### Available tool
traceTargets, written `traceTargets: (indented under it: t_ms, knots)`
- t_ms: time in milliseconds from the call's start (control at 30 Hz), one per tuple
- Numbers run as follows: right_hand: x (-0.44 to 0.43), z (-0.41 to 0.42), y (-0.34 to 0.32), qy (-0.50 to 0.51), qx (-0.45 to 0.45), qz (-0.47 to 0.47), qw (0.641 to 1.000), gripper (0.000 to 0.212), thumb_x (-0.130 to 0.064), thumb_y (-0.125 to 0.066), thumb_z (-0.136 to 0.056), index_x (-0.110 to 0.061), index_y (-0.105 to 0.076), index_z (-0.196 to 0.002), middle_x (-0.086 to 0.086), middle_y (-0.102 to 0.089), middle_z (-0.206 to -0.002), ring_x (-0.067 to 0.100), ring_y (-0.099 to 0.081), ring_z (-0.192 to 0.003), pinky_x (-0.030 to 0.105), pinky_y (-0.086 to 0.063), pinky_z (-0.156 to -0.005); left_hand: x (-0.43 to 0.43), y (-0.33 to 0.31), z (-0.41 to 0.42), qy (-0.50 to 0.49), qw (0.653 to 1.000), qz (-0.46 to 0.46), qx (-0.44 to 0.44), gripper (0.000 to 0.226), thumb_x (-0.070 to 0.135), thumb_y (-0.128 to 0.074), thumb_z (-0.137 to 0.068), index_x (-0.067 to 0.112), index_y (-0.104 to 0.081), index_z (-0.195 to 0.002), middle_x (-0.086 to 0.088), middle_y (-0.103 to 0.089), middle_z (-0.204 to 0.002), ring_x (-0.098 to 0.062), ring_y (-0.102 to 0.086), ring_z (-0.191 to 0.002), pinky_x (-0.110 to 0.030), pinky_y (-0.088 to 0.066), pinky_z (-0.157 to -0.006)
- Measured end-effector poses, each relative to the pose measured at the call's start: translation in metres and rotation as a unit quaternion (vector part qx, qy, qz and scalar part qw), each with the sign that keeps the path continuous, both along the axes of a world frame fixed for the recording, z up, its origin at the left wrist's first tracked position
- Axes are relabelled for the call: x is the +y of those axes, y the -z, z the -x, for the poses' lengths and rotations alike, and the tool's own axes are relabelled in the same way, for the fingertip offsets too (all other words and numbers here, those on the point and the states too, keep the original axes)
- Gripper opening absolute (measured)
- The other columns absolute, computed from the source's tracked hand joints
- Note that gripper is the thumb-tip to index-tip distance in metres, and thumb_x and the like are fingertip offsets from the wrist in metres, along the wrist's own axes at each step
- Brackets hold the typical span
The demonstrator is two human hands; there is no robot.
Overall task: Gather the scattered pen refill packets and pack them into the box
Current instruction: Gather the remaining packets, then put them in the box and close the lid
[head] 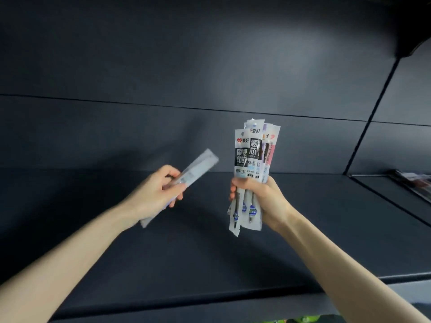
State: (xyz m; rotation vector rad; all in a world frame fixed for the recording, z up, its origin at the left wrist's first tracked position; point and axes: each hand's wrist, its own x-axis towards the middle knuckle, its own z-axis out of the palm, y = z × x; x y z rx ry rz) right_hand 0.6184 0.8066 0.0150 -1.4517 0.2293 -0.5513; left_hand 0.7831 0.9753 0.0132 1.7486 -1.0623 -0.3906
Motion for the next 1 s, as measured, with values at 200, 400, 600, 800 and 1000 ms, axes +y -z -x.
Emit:
traceTargets:
  t_ms: [200, 400, 600, 800, 1000]
  knots:
    - [0.009, -0.036, -0.006, -0.039, -0.008, -0.024, 0.999, 0.008, -0.013, -0.067, -0.083, -0.009, -0.060, -0.082, 0.007, -0.060, -0.070, 0.020, -0.059, -0.062, 0.037, -0.054, -0.062, -0.026, -0.030, 0.018, 0.020, 0.958, 0.168, 0.230, 0.020, 0.028, -0.059, -0.091, 0.017, -0.059, -0.107, 0.005, -0.038, -0.069, -0.010, -0.024, -0.050, -0.019, -0.019, -0.040]
    - [0.005, -0.057, -0.003, -0.065, -0.009, -0.045, 0.997, 0.013, -0.018, -0.068, -0.080, -0.009, -0.064, -0.090, 0.008, -0.066, -0.080, 0.020, -0.064, -0.072, 0.035, -0.055, -0.066, -0.039, -0.025, 0.010, -0.013, 0.939, 0.211, 0.272, 0.026, 0.034, -0.052, -0.093, 0.021, -0.073, -0.102, 0.000, -0.075, -0.098, -0.014, -0.069, -0.085, -0.030, -0.056, -0.076]
    - [0.005, -0.059, 0.010, -0.122, -0.010, -0.046, 0.991, 0.031, -0.016, -0.065, -0.082, 0.001, -0.063, -0.108, 0.015, -0.068, -0.098, 0.027, -0.066, -0.086, 0.038, -0.057, -0.077, -0.036, -0.014, 0.006, 0.022, 0.936, 0.224, 0.270, 0.020, 0.014, -0.054, -0.093, 0.005, -0.068, -0.105, -0.014, -0.072, -0.097, -0.028, -0.067, -0.081, -0.041, -0.054, -0.078]
    - [-0.008, -0.055, 0.004, -0.025, -0.042, -0.066, 0.997, 0.017, -0.020, -0.069, -0.077, -0.010, -0.065, -0.090, 0.008, -0.066, -0.078, 0.020, -0.063, -0.070, 0.046, -0.052, -0.073, -0.016, -0.025, -0.018, 0.020, 0.997, 0.058, 0.039, 0.011, 0.010, -0.058, -0.090, 0.009, -0.069, -0.089, -0.002, -0.060, -0.067, -0.014, -0.053, -0.049, -0.024, -0.043, -0.044]
    - [-0.015, -0.051, -0.002, -0.002, -0.017, -0.041, 0.999, 0.021, -0.009, -0.074, -0.064, -0.010, -0.064, -0.082, 0.004, -0.068, -0.070, 0.021, -0.067, -0.064, 0.034, -0.054, -0.057, -0.011, -0.025, -0.015, 0.100, 0.992, -0.079, 0.019, 0.006, 0.011, -0.067, -0.083, 0.012, -0.073, -0.084, -0.003, -0.067, -0.068, -0.015, -0.052, -0.047, -0.023, -0.039, -0.042]
